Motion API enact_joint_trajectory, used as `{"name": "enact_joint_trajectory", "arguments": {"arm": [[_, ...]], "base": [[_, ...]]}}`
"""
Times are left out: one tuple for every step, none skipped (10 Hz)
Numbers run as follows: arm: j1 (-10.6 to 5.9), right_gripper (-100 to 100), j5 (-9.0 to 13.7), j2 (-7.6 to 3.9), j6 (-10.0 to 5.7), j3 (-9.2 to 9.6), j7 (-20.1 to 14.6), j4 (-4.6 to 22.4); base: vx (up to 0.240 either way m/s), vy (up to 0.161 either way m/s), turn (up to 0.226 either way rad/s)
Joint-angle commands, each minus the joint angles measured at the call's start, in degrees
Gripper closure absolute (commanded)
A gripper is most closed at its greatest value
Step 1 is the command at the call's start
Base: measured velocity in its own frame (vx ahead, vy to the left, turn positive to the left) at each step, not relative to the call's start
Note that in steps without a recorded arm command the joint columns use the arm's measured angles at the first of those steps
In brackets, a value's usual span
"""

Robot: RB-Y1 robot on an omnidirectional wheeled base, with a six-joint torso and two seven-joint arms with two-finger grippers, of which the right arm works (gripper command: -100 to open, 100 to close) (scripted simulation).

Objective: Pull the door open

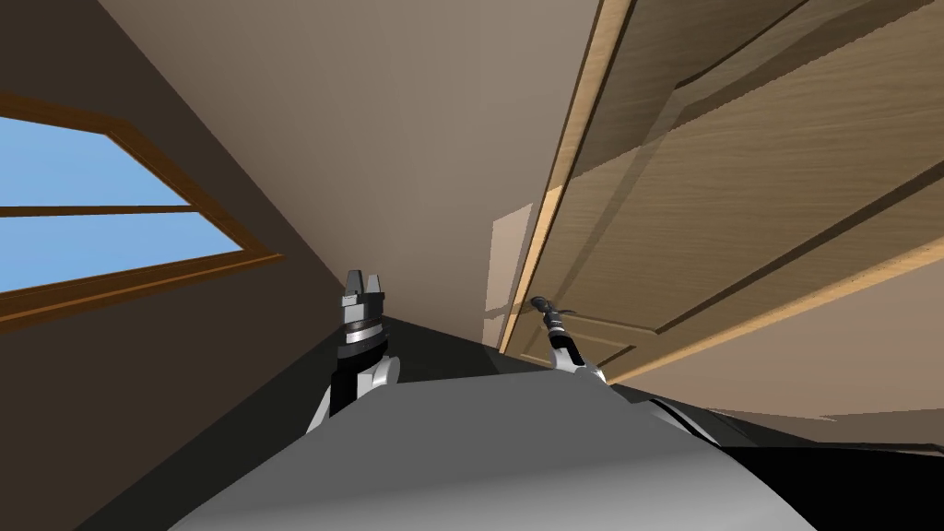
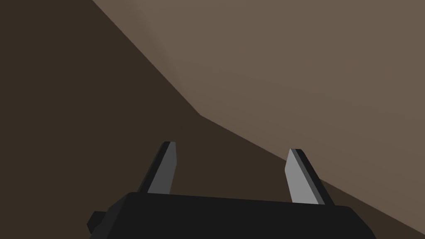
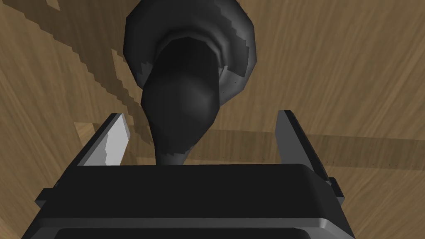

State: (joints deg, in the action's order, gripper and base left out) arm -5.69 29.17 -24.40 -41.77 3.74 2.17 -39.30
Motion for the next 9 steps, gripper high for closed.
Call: {"name": "enact_joint_trajectory", "arguments": {"arm": [[-0.09, 100, -0.04, 0.04, -0.15, 0.08, -0.04, 0.23], [-0.09, 100, -0.04, 0.04, -0.15, 0.08, -0.04, 0.23], [-0.09, 100, -0.04, 0.04, -0.15, 0.08, -0.04, 0.23], [-0.09, 100, -0.04, 0.04, -0.15, 0.08, -0.04, 0.23], [-0.09, 100, -0.04, 0.04, -0.15, 0.08, -0.04, 0.23], [-0.09, 100, -0.04, 0.04, -0.15, 0.08, -0.04, 0.23], [0.26, 100, -0.23, -0.43, -0.28, 0.88, -0.82, 0.00], [0.49, 100, -0.36, -0.79, -0.44, 1.42, -1.32, -0.19], [0.75, 100, -0.52, -1.21, -0.64, 2.03, -1.90, -0.41]], "base": [[-0.019, 0.002, -0.016], [-0.030, 0.004, -0.010], [-0.016, -0.002, 0.008], [-0.008, -0.001, 0.006], [0.000, 0.000, 0.000], [0.000, 0.000, 0.000], [-0.106, -0.032, 0.095], [-0.211, -0.059, 0.125], [-0.228, -0.056, 0.127]]}}
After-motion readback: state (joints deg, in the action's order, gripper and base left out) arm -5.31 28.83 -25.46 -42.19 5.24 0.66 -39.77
